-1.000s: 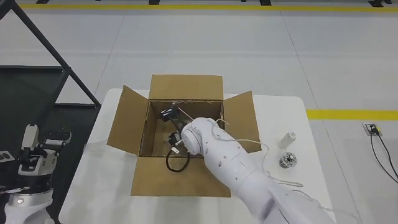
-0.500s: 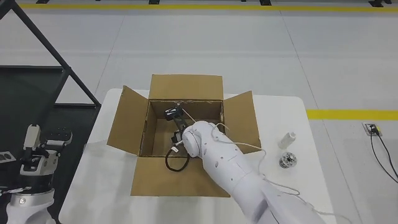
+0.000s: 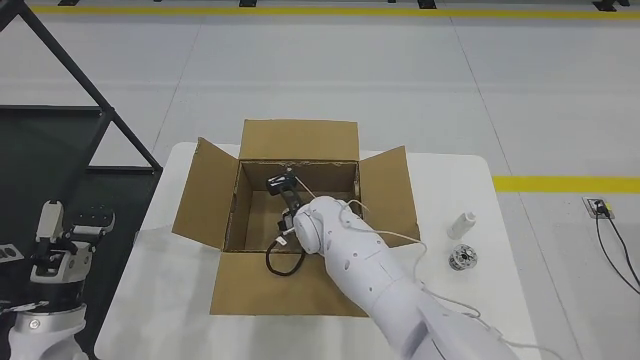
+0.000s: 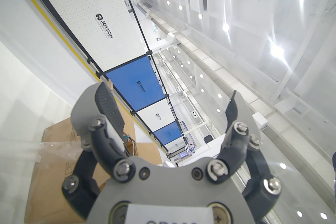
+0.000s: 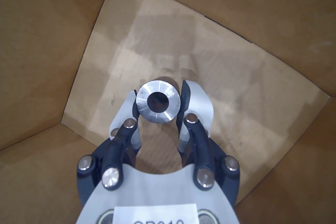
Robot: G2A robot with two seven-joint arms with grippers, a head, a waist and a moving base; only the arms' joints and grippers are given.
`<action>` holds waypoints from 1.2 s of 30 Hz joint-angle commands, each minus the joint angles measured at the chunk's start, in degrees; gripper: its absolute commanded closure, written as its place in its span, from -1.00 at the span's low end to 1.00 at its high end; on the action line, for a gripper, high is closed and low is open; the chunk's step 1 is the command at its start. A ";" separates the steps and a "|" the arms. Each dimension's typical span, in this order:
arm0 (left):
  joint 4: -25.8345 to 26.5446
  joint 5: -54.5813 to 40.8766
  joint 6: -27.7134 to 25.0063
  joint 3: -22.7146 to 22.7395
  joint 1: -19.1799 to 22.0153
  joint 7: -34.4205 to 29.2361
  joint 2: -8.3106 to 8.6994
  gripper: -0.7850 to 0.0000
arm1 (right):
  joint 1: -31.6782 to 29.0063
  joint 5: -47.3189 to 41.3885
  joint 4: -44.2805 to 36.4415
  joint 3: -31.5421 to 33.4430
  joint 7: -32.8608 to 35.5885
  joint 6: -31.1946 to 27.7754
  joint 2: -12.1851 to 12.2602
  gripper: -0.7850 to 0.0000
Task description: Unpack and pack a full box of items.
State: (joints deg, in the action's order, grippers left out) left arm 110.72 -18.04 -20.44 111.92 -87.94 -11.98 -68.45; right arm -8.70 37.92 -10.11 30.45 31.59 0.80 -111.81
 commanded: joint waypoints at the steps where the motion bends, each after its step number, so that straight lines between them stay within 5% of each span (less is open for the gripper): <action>1: -0.04 -0.05 0.07 -0.01 0.01 -0.05 -0.02 -1.00 | 0.15 -0.11 0.09 0.27 -0.35 -0.57 0.05 1.00; 20: 0.36 1.33 0.52 -1.49 0.84 -0.92 -0.23 -1.00 | -0.44 2.93 -3.79 1.68 -7.07 -1.00 1.03 1.00; 36: 0.57 2.16 0.67 -2.37 1.28 -1.91 -0.31 -1.00 | -4.13 5.67 -13.84 5.74 -11.82 -1.92 5.23 1.00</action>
State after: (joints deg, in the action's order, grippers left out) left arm 111.29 -15.89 -19.76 109.53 -86.66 -13.85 -68.76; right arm -12.61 43.42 -23.25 35.78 20.02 -1.05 -106.97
